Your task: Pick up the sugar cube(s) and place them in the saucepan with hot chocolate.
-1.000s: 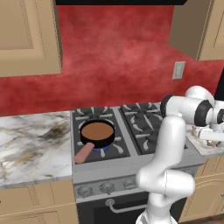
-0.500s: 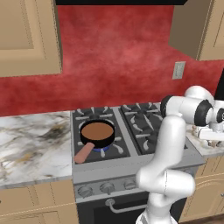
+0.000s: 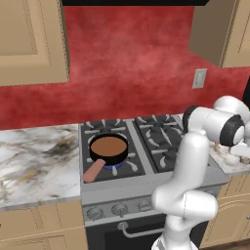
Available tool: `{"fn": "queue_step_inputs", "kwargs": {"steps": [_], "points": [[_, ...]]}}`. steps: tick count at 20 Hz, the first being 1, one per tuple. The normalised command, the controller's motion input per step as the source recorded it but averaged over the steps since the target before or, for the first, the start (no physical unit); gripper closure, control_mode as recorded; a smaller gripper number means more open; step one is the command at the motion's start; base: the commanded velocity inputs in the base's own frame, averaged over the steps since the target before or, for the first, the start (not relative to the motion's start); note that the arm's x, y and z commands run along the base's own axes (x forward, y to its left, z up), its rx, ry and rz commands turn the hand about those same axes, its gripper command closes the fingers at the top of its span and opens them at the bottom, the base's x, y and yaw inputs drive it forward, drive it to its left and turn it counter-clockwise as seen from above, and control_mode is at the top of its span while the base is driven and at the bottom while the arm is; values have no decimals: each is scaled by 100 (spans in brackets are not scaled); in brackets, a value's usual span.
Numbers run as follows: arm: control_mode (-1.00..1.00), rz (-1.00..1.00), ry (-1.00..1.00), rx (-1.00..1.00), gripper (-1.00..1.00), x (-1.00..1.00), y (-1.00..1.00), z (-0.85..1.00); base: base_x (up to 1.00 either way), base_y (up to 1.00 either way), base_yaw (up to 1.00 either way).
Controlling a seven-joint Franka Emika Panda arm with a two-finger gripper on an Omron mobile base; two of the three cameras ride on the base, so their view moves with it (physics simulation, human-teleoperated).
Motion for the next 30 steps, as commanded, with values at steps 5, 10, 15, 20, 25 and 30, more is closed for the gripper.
{"fn": "queue_step_inputs", "kwargs": {"steps": [5,10,15,20,25,30], "points": [[-100,0,-33,0,100,-54,23,40,0,0,0],[-100,0,-29,0,100,-31,19,33,0,0,0],[-100,0,-4,-2,100,-8,32,49,0,0,0],[-100,0,0,-3,100,0,55,52,0,0,0],[-100,4,0,-3,100,0,88,43,0,0,0],[-100,17,0,-5,100,2,100,23,0,0,0]]}}
